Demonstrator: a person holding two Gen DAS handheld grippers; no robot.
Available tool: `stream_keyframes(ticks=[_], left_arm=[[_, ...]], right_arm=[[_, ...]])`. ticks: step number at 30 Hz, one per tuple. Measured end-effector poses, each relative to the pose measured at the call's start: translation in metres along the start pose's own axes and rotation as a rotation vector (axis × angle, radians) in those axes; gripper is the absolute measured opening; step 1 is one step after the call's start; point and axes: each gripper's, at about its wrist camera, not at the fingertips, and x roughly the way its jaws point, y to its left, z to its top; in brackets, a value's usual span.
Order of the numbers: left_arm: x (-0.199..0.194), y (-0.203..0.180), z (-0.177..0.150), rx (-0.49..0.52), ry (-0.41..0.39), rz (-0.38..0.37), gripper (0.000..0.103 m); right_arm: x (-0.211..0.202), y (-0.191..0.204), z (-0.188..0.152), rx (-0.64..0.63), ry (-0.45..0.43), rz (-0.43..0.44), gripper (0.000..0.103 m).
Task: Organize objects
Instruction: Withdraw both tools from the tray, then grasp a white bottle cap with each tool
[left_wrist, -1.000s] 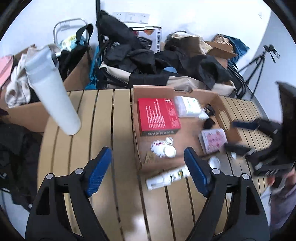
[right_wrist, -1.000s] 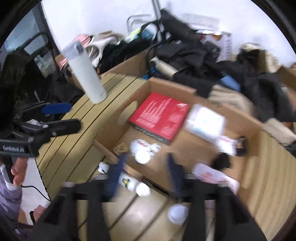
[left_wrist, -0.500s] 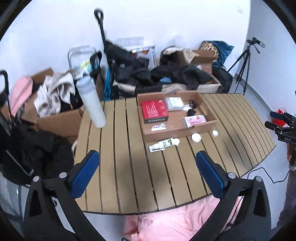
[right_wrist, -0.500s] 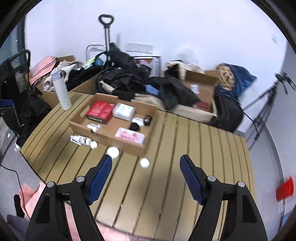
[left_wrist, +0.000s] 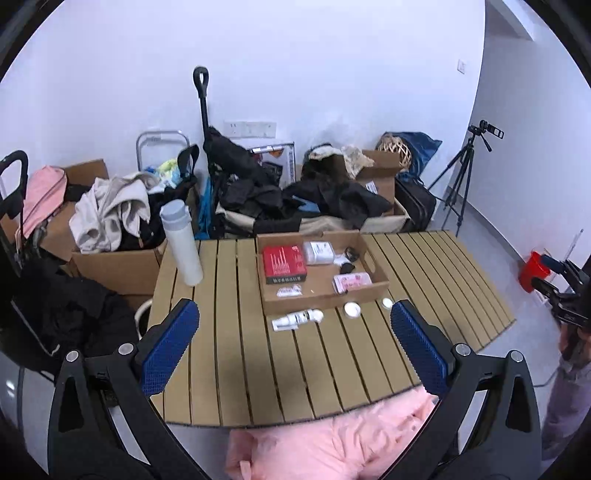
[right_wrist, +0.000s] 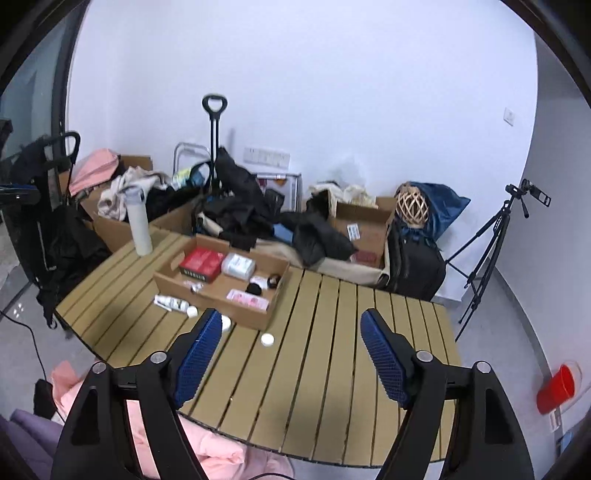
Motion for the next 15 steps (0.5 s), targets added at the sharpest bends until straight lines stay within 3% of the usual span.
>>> stream_keyframes(ticks=[4,9,11,15], left_arm=[[0.067,-0.008,-0.041,0.013,0.043,0.139,0.103],[0.189,-0.033,-0.124,-0.040,0.181,0.017,0.103],[0.235,-0.049,-0.151,-0.036,0.226,0.015,0.101],[0.293,-0.068,-0.161,-0.054,0.222,0.035,0.097]], right_arm=[[0.034,0.014,-0.030,0.019,0.062,0.026,0.081],[0.109,0.041,-0.088,0.034,0.178,0.075,0.081],[0.140,0.047,-0.105,0.053,0.209,0.097,0.081],[0.191,0.047,-0.128,0.079,0.232,0.110,0.081]])
